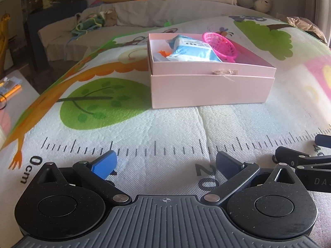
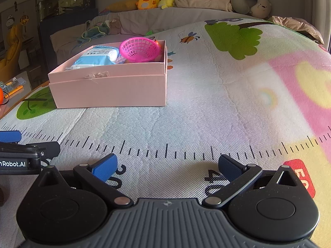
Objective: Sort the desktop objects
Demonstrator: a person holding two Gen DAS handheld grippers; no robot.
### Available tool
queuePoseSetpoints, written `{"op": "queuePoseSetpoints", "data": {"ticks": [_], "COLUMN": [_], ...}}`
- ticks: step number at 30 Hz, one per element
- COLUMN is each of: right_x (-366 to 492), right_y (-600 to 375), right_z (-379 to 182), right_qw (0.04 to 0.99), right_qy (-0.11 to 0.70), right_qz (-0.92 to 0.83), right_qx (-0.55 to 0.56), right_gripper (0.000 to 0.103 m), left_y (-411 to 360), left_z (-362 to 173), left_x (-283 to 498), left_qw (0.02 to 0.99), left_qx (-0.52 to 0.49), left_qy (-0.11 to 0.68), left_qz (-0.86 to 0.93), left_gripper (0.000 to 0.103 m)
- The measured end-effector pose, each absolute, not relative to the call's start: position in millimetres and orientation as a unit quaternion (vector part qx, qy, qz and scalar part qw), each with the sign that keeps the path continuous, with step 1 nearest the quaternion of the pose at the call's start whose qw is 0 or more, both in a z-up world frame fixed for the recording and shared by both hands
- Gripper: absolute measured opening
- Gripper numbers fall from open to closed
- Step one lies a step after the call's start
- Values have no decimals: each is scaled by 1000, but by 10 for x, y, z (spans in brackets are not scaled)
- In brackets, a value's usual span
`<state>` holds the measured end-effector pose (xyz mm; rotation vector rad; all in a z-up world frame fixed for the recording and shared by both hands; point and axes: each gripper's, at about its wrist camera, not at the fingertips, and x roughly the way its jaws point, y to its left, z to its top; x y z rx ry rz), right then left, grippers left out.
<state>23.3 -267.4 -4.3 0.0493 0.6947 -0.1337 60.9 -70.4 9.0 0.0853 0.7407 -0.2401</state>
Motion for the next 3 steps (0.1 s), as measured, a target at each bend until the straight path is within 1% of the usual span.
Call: {"op": "queuePoseSetpoints", "data": {"ticks": [3], "right_x": [235], "right_y": [-2677], "right_z": [-44], "right_qw": [938], "right_qy": [340], "right_qz": [-65], "right_qx": [24], "right_gripper": [103], "left_y": [-701], "left_z": [86], "left_x": [604], "left_qw": [924], "left_qx": [42], "left_qy": [362], "left_qz": [-118], "left_gripper": [103]}}
